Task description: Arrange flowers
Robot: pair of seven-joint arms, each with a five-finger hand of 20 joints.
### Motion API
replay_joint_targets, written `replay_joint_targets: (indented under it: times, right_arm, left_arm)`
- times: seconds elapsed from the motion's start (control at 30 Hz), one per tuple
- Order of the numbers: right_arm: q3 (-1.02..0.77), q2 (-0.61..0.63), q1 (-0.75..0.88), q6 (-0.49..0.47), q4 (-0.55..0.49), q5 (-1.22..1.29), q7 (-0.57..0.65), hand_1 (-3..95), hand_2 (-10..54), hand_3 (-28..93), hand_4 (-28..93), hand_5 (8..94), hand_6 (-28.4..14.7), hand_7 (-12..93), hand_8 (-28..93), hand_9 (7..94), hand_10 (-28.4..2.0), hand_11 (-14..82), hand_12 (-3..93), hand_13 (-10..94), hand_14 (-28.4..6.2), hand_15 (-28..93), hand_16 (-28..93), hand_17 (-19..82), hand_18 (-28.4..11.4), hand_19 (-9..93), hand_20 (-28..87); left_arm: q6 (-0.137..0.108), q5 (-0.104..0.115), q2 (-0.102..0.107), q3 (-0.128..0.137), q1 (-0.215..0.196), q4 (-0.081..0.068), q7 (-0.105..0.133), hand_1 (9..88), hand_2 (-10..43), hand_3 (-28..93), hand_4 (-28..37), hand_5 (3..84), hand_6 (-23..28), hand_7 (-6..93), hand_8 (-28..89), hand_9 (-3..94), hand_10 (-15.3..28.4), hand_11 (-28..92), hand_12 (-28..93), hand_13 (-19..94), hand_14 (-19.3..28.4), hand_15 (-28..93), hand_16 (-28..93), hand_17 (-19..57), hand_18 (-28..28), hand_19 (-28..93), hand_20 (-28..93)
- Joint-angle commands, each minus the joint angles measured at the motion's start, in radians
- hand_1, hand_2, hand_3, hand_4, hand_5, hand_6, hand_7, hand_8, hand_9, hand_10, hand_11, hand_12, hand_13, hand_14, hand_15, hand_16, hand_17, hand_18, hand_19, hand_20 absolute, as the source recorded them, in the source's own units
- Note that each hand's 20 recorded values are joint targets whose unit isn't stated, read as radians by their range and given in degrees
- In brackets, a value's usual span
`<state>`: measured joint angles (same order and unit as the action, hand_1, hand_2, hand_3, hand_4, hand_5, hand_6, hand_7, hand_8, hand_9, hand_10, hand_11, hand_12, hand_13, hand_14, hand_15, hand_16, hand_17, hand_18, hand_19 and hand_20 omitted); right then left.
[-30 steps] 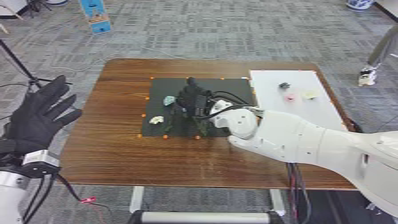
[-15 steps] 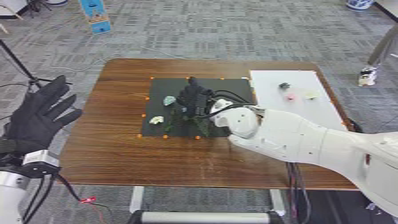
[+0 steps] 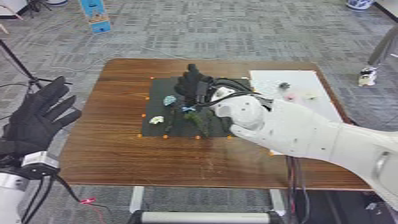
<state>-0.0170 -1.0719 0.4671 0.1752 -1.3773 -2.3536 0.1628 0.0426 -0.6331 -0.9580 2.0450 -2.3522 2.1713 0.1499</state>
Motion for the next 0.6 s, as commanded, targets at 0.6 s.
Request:
replay_joint_targets:
  times: [0.6]
  right_arm:
    - [-0.558, 0.403, 0.43, 0.113, -0.094, 0.047, 0.098, 34.6, -9.5, 81, -28, 57.1, 3.8, 34, -18, 53.3, -9.7, 50.0, 38.0, 47, -9.4, 76, 41, 20, -17.1, 69, 50]
  left_arm:
    - [-0.009, -0.005, -0.032, 0.006, -0.009, 0.007, 0.011, 30.0, -9.3, 52, -28.3, 22.4, 1.6, 15.0, -9, 16.6, 8.4, 10, 18, 13, 13.3, 9, 4, -12.1, 20.8, 37, 6]
